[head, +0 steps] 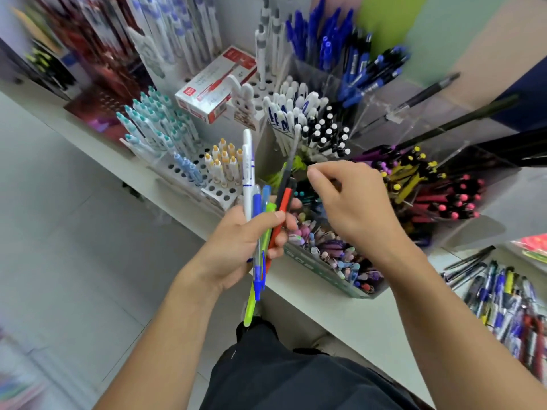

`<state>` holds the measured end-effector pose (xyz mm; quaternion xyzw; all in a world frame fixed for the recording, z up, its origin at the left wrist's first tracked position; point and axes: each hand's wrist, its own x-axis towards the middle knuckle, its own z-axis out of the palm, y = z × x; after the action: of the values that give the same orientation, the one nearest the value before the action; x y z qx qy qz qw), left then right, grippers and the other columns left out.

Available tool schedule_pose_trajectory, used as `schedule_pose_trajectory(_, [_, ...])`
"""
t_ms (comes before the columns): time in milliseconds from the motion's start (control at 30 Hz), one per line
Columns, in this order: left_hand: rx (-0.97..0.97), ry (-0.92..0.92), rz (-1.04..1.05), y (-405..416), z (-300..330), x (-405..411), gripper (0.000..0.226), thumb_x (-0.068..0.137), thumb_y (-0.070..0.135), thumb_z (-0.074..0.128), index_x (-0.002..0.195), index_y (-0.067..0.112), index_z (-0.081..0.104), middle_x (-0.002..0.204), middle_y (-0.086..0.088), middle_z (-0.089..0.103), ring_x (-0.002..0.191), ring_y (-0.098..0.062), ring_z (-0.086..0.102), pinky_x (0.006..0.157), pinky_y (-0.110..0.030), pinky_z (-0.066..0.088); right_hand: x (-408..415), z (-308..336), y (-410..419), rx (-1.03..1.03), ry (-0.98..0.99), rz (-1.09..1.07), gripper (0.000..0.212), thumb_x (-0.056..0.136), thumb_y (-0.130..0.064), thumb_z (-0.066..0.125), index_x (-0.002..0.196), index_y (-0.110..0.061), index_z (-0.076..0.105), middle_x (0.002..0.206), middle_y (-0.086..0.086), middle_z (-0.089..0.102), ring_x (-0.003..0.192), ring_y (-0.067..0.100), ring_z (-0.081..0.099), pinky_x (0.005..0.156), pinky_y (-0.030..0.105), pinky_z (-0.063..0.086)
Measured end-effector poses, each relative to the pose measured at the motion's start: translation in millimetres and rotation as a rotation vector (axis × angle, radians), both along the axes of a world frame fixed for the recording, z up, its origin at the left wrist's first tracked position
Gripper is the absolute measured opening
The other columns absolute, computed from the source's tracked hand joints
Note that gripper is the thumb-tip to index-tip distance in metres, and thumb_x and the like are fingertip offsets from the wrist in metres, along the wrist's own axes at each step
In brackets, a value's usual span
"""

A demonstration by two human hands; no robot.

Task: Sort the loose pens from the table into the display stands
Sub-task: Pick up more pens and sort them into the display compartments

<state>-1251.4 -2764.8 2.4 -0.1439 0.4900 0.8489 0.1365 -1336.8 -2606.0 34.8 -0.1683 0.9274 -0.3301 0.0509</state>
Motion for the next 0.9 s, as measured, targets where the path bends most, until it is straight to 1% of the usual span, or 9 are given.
schedule_pose_trajectory(100, [-0.064,0.055,-0.136,8.9,6.6,-1.0,0.021,0.099,0.006,0.056,0.096,0.013,0.076,0.085,-0.013,0.07,0.061,-0.016,0.055,0.049,-0.024,0.043,10.0,19.9,11.0,-0.507,-0.348,-0.043,0.028,0.096,-0.026,0.068,0.082,-0.003,0.073,0.059,0.007,0.056,0.05,0.005,0.046,0.051,0.023,0.04])
schedule_pose_trajectory(300, [-0.152,0.048,-0.127,30.4,18.1,-10.9,0.016,0.096,0.014,0.056,0.109,0.007,0.062,0.082,-0.013,0.073,0.062,-0.018,0.063,0.049,-0.026,0.049,6.1,21.0,39.8,-0.65,-0.451,-0.121,0.007,0.088,-0.009,0.074,0.089,-0.002,0.073,0.065,0.004,0.064,0.059,0.011,0.054,0.054,0.02,0.043])
schedule_pose_trajectory(467, [-0.15,0.005,-0.22,37.4,20.3,-16.2,0.034,0.087,0.02,0.062,0.12,0.01,0.056,0.083,-0.01,0.069,0.054,-0.013,0.048,0.043,-0.021,0.036,8.8,34.0,57.6,-0.858,-0.355,-0.259,0.009,0.102,-0.013,0.057,0.099,-0.017,0.065,0.091,0.004,0.075,0.082,0.015,0.067,0.071,0.029,0.054])
schedule_pose_trajectory(567, [-0.143,0.038,-0.209,47.7,22.6,-19.8,0.027,0.09,0.018,0.066,0.115,0.009,0.061,0.079,-0.008,0.061,0.052,-0.01,0.043,0.042,-0.019,0.034,8.2,56.9,81.9,-1.061,-0.264,-0.327,0.018,0.11,-0.019,0.038,0.112,-0.018,0.056,0.075,0.006,0.062,0.064,0.025,0.063,0.063,0.04,0.06])
schedule_pose_trajectory(633, [-0.009,0.03,-0.121,56.8,26.7,-26.3,0.023,0.092,0.014,0.062,0.114,0.008,0.061,0.076,-0.005,0.056,0.051,-0.008,0.041,0.041,-0.016,0.032,8.1,67.0,104.6,-0.988,-0.217,-0.359,0.026,0.111,-0.023,0.034,0.117,-0.022,0.06,0.064,0.004,0.044,0.045,0.018,0.04,0.042,0.028,0.045])
schedule_pose_trajectory(733, [0.106,0.064,-0.046,71.7,38.8,-40.2,0.019,0.091,0.014,0.058,0.11,0.012,0.062,0.078,-0.004,0.056,0.052,-0.008,0.041,0.04,-0.016,0.033,9.2,74.1,141.3,-0.645,-0.185,-0.408,0.035,0.107,-0.013,0.041,0.098,-0.025,0.073,0.059,0.003,0.04,0.042,0.011,0.028,0.04,0.019,0.024])
schedule_pose_trajectory(800, [0.072,0.106,-0.06,81.5,48.2,-47.8,0.023,0.09,0.015,0.058,0.112,0.011,0.061,0.079,-0.004,0.059,0.054,-0.009,0.044,0.042,-0.017,0.035,13.2,84.6,164.8,-0.408,-0.099,-0.404,0.029,0.096,-0.001,0.049,0.088,-0.017,0.071,0.055,0.003,0.042,0.048,0.016,0.033,0.046,0.028,0.026])
schedule_pose_trajectory(867, [0.018,0.13,-0.076,91.5,56.0,-53.9,0.024,0.09,0.015,0.058,0.114,0.009,0.06,0.08,-0.005,0.062,0.056,-0.009,0.046,0.043,-0.017,0.035,14.5,100.1,183.9,-0.171,0.033,-0.398,0.034,0.093,-0.006,0.058,0.089,-0.035,0.075,0.056,0.001,0.052,0.051,0.014,0.041,0.053,0.032,0.036])
schedule_pose_trajectory(900, [-0.01,0.137,-0.082,96.2,58.5,-56.6,0.021,0.093,0.013,0.057,0.113,0.009,0.06,0.081,-0.006,0.064,0.056,-0.01,0.047,0.043,-0.018,0.036,12.9,108.2,190.7,-0.057,0.1,-0.394,0.038,0.094,-0.012,0.064,0.09,-0.048,0.077,0.056,-0.01,0.057,0.049,0.005,0.045,0.056,0.025,0.04])
